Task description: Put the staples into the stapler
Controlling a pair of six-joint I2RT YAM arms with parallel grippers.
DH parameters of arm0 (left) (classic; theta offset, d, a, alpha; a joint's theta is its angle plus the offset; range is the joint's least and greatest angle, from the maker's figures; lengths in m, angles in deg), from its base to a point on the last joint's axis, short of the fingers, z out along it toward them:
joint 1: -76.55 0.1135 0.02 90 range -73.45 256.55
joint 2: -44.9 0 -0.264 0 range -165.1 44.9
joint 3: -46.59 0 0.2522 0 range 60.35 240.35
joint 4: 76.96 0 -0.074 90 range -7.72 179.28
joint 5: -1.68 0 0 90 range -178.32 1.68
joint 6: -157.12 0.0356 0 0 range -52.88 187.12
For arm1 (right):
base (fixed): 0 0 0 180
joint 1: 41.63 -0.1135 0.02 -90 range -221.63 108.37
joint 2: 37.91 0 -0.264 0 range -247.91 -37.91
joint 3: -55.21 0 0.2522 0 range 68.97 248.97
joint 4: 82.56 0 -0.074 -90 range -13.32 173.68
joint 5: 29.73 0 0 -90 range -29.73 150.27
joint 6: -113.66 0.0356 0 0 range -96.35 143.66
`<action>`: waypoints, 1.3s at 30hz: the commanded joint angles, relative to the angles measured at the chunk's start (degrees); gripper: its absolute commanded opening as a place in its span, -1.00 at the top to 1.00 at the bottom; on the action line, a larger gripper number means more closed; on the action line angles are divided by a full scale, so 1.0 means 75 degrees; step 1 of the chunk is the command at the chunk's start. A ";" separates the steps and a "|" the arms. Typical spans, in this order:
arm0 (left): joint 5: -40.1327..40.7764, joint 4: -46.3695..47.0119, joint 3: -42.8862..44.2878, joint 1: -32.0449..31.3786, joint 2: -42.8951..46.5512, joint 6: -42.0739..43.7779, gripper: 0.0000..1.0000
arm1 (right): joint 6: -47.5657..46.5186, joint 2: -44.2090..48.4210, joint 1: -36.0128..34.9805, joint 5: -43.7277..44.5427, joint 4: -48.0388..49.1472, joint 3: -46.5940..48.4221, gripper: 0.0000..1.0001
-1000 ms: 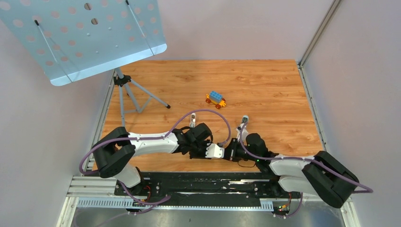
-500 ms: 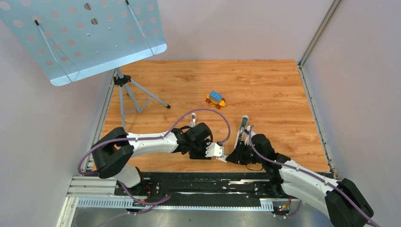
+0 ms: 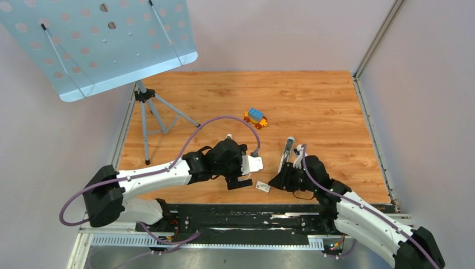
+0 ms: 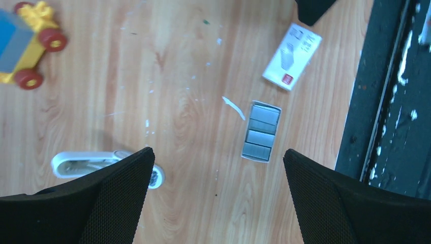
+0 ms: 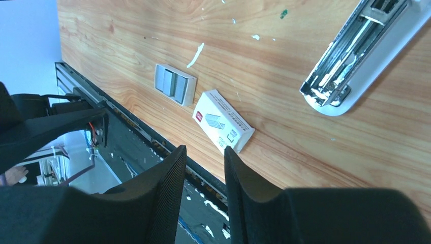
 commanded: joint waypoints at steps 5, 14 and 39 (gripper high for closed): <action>0.1502 0.0089 0.0212 0.0597 0.0926 -0.2451 -1.00 | 0.0483 -0.0451 -0.0019 0.0544 -0.0192 0.0602 0.29; 0.2102 -0.1352 0.0782 0.1458 0.0543 -0.4520 -0.86 | 0.0832 -0.1786 -0.0923 0.1274 0.0302 0.1260 0.33; -0.0049 0.1424 -0.1657 0.1806 -0.0080 -0.7297 0.68 | 0.1086 -0.5097 -0.2291 0.1695 0.1212 0.2776 0.26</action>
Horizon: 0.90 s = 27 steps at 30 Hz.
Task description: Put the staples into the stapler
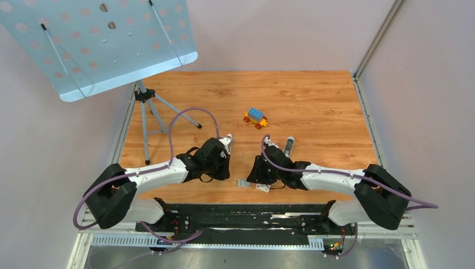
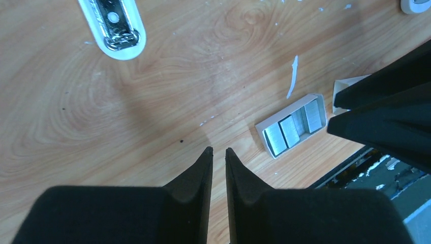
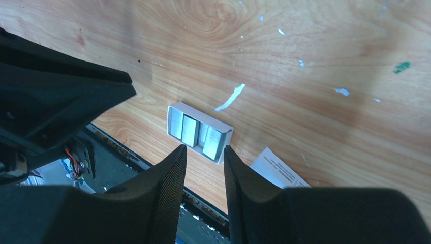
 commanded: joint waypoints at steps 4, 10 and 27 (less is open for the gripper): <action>-0.0707 0.1223 -0.0414 0.0041 -0.0140 -0.0528 0.72 | 0.0035 -0.0623 -0.0266 0.0003 0.0155 0.0459 0.26; -0.1050 0.2050 -0.0905 0.0048 -0.0307 -0.0949 0.76 | -0.0058 -0.0591 -0.0279 0.0003 0.0070 0.0569 0.26; -0.1475 0.3021 -0.1247 -0.0070 -0.0768 -0.1348 0.85 | -0.0374 -0.0491 -0.0626 0.0375 -0.0970 0.1103 0.31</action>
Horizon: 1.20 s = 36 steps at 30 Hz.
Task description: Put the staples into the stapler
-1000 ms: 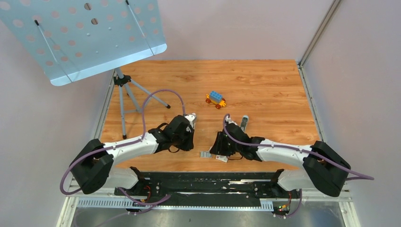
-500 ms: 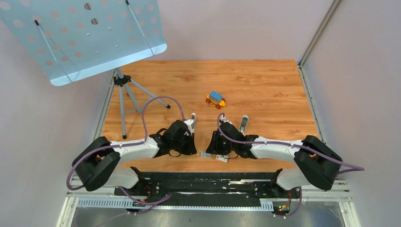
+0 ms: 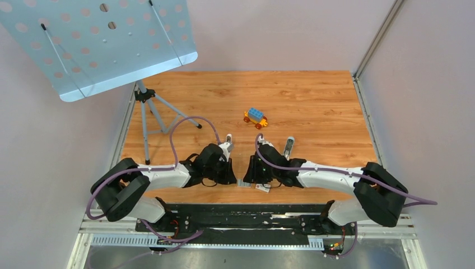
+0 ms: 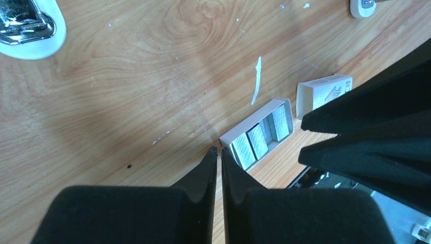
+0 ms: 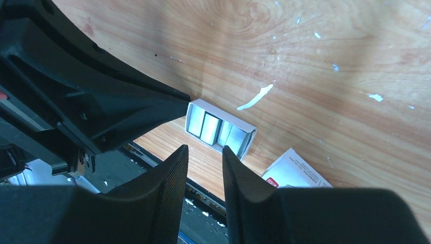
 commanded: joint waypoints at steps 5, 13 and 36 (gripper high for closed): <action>-0.0079 0.0458 -0.0222 -0.0253 -0.0031 -0.0300 0.85 | -0.0380 -0.0433 -0.0628 0.0646 -0.0937 0.0805 0.31; -0.0154 0.0806 -0.0440 -0.0405 -0.0009 -0.0569 0.84 | -0.0552 -0.0611 -0.0898 0.1302 -0.1655 0.1201 0.32; 0.0747 0.0572 -0.0623 -0.0406 0.1092 -0.0900 0.61 | -0.0707 -0.1140 -0.0966 0.1310 -0.1354 0.1213 0.39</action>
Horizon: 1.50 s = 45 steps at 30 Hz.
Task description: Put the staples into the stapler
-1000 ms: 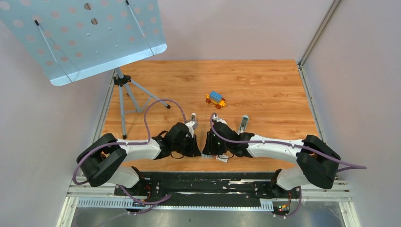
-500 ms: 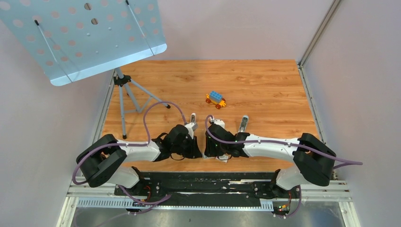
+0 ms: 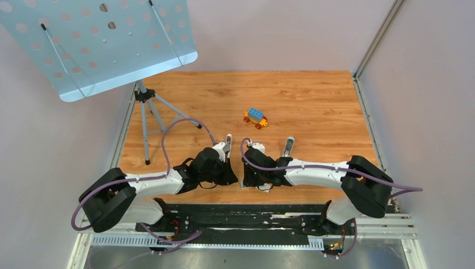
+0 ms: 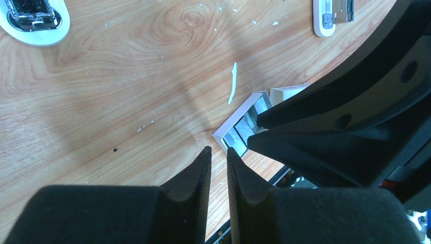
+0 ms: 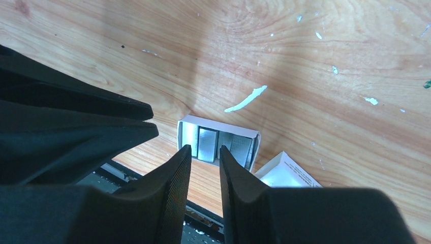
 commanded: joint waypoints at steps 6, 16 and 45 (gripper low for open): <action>-0.0003 0.0354 -0.0026 -0.0042 -0.0220 -0.0131 0.61 | -0.0100 -0.0252 -0.0135 0.0080 0.0062 0.0103 0.37; -0.0145 0.0709 -0.0018 -0.0042 -0.0566 -0.0142 0.52 | -0.0114 -0.0266 -0.0129 0.0050 0.0260 0.0006 0.36; -0.0233 0.0967 0.0078 -0.0042 -0.1236 -0.0172 0.52 | -0.0171 -0.0328 -0.0126 -0.0078 0.0133 -0.0051 0.36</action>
